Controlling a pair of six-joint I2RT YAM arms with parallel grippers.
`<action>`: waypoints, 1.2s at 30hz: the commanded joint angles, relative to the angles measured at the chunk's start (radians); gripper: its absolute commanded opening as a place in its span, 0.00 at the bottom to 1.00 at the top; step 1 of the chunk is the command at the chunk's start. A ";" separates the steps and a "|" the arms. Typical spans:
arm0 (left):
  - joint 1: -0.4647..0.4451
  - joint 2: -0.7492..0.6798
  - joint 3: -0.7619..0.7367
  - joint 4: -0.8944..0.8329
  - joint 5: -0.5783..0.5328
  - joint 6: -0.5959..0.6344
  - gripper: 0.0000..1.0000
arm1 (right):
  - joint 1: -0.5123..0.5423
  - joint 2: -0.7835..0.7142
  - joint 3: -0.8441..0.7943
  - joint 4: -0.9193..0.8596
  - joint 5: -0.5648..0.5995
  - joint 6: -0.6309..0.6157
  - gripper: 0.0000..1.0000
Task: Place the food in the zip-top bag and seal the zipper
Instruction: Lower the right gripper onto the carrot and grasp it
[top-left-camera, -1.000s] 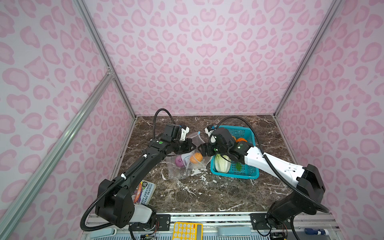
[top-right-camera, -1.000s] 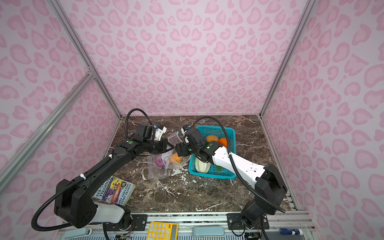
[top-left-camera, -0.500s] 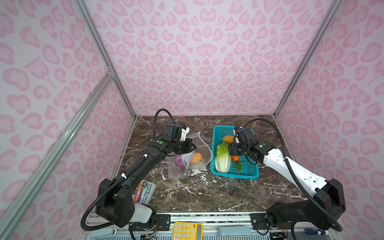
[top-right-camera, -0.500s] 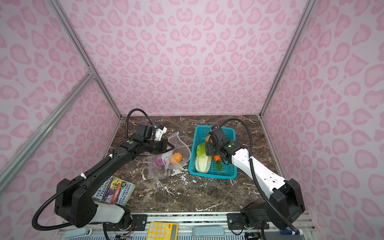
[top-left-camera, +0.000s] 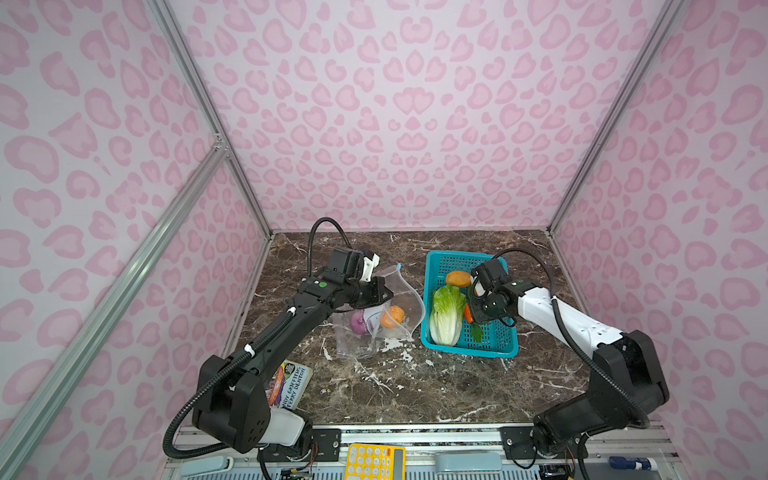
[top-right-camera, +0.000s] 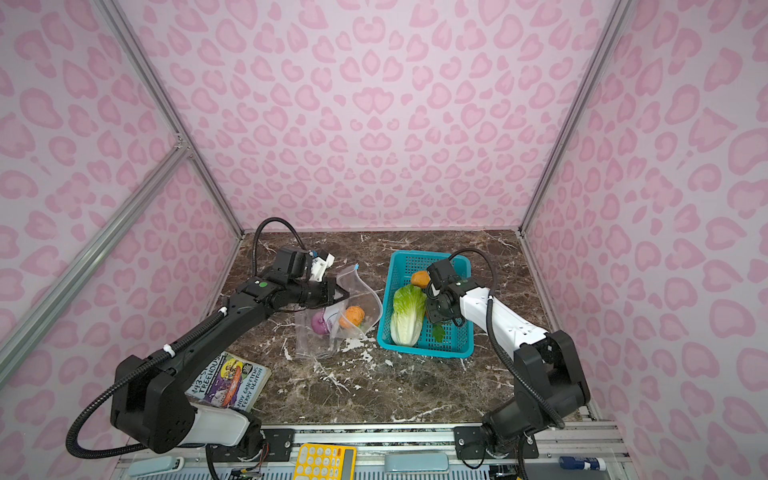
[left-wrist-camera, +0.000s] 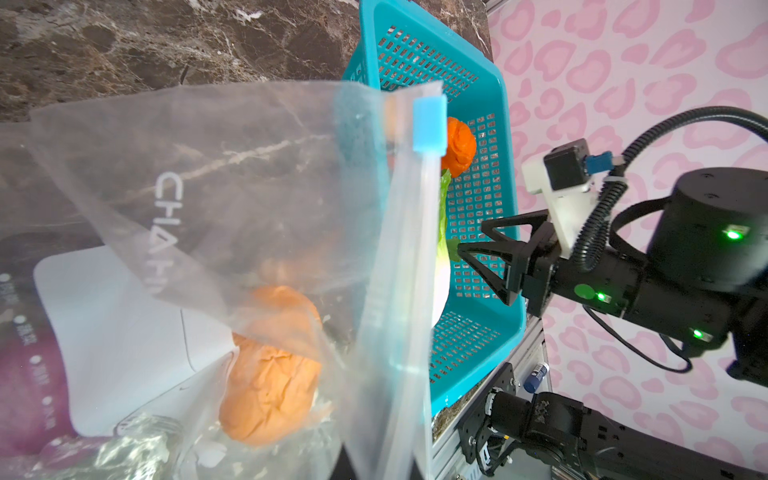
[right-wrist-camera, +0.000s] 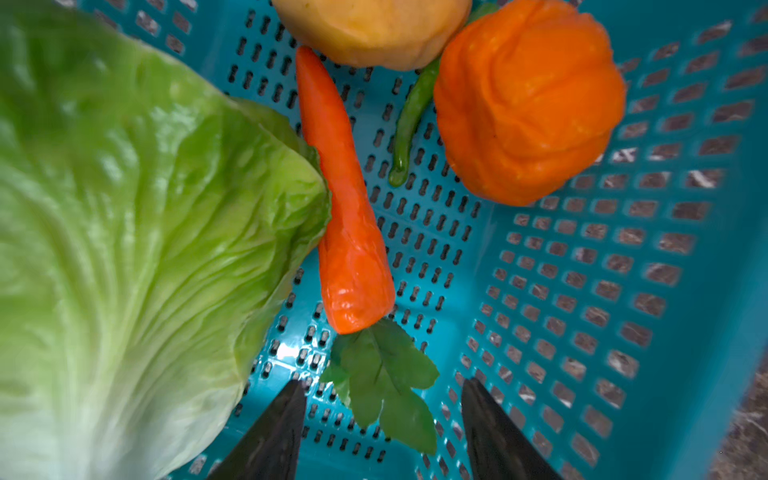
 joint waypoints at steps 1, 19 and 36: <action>0.001 -0.001 -0.001 0.015 0.013 0.003 0.03 | -0.004 0.055 0.018 0.039 -0.038 -0.039 0.61; 0.001 -0.001 0.000 0.015 0.010 0.006 0.03 | -0.018 0.304 0.132 0.086 -0.064 -0.084 0.56; 0.005 0.005 -0.001 0.015 0.009 0.007 0.03 | -0.021 0.335 0.137 0.083 -0.075 -0.100 0.30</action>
